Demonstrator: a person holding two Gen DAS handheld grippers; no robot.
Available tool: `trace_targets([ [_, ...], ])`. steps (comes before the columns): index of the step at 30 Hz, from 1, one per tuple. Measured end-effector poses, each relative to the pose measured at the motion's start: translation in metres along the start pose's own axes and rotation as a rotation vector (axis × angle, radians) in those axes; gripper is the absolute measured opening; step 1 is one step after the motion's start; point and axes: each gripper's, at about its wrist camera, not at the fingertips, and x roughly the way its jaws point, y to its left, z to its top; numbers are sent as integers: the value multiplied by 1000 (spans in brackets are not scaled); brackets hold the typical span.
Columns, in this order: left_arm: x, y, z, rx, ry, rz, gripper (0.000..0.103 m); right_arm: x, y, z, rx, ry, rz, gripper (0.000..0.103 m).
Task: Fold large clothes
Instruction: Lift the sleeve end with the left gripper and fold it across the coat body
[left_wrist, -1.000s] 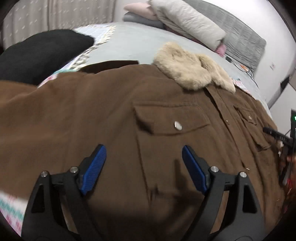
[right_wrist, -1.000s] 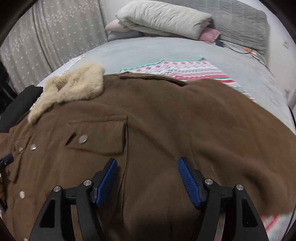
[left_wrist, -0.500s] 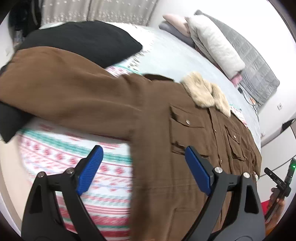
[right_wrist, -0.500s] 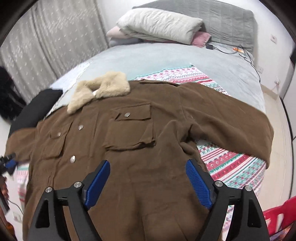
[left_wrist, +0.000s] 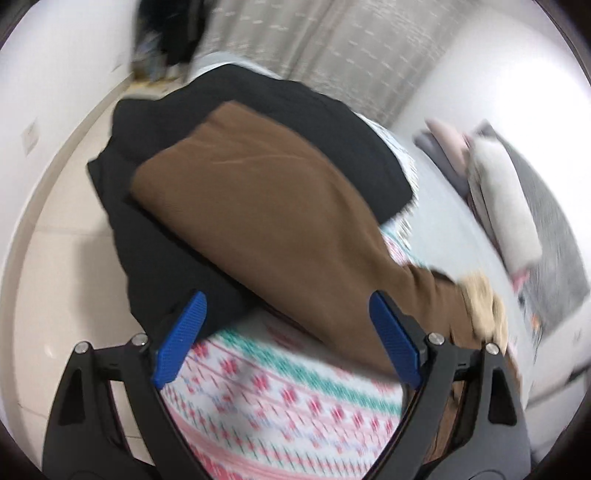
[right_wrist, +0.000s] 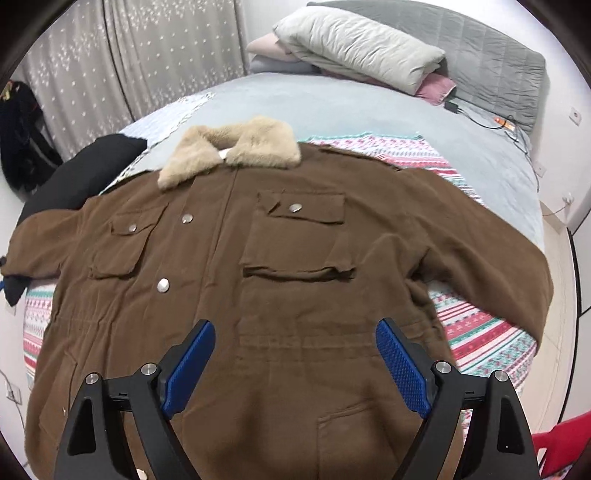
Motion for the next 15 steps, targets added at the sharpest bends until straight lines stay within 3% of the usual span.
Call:
trace_targets([
  [3, 16, 19, 8, -98, -34, -39, 89, 8, 10, -4, -20, 19, 8, 90],
  [6, 22, 19, 13, -107, -93, -31, 85, 14, 21, -8, -63, 35, 3, 90],
  [8, 27, 19, 16, -113, -110, 6, 73, 18, 28, -10, -96, 47, 6, 90],
  [9, 28, 19, 17, -117, -119, 27, 59, 20, 31, -11, -110, 51, 8, 90],
  [10, 27, 21, 19, -118, -125, 42, 36, 20, 33, -11, -118, 53, 9, 90],
  [12, 27, 19, 22, -119, -132, 79, 7, 22, 37, -13, -133, 56, 12, 90],
  [15, 12, 5, 24, -98, -176, 85, 6, 25, 37, -14, -134, 65, 14, 90],
])
